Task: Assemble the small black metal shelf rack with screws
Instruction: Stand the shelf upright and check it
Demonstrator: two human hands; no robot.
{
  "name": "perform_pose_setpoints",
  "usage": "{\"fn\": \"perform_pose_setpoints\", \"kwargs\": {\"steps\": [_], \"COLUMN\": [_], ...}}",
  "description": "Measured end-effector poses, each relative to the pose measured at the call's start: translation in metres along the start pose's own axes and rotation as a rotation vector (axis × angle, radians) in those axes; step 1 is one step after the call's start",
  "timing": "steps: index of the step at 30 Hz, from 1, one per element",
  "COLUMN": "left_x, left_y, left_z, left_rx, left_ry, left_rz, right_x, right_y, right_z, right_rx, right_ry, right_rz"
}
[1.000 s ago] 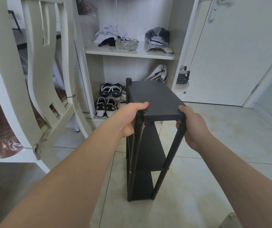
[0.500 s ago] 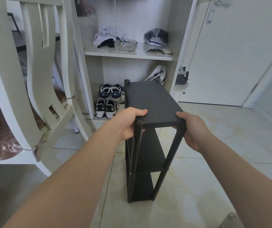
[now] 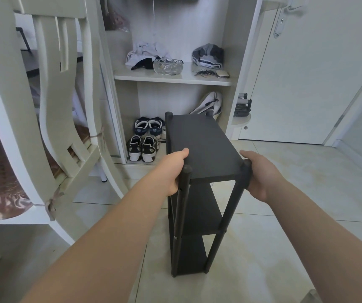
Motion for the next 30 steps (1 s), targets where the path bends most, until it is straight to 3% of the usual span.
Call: {"fn": "perform_pose_setpoints", "kwargs": {"steps": [8, 30], "left_x": [-0.004, -0.005], "left_y": [-0.005, -0.009], "left_z": [-0.010, -0.006], "left_rx": [-0.025, -0.041], "left_ry": [0.092, 0.058], "left_rz": [0.005, 0.008], "right_x": [-0.005, -0.005], "right_y": [0.001, 0.010], "right_z": [-0.005, 0.002], "right_rx": [0.053, 0.098], "right_ry": [-0.025, -0.035], "right_rz": [0.040, 0.047]}}
Point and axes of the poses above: each hand's wrist, its own z-axis away from the middle knuckle, its own x-axis out of the palm, y = z × x, the point moved 8 cm from there along -z, towards the middle knuckle, and after that the axes turned 5 degrees about z, right-handed, at the moved point
